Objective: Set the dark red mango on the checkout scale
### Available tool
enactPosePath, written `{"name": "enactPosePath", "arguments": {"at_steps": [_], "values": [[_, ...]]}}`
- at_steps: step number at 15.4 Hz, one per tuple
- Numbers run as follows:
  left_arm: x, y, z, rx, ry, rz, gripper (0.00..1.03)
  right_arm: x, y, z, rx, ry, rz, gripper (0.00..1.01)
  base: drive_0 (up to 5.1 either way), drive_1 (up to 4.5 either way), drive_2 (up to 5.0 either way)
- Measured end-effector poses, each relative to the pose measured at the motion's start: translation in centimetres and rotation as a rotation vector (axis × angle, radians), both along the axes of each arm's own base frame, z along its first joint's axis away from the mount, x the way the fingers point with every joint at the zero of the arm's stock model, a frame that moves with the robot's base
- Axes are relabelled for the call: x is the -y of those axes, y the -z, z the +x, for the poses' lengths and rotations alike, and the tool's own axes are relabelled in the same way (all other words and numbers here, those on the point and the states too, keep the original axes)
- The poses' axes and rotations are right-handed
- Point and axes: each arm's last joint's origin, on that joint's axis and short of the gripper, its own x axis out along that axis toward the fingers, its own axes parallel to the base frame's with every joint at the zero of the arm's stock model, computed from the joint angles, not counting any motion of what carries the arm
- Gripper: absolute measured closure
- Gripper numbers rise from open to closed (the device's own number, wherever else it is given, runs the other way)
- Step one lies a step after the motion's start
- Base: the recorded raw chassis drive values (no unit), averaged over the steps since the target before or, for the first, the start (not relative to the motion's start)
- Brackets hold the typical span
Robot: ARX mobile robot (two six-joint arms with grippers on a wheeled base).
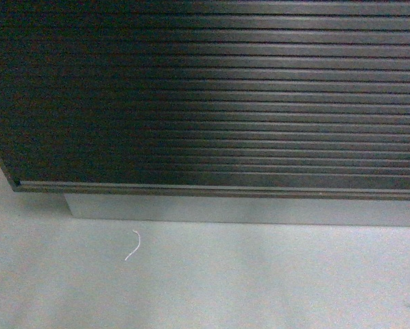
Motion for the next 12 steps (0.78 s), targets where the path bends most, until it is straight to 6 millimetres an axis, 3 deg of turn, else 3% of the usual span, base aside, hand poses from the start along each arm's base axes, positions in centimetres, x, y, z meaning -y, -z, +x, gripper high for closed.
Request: {"name": "enactPosePath", "arguments": {"at_steps": [12], "values": [[0.0,0.02,0.0,-0.002,0.0,0.0,0.05,0.0,-0.01,0.0,0.002,0.0,0.0,0.03,-0.1,3.24,-3.4]]}}
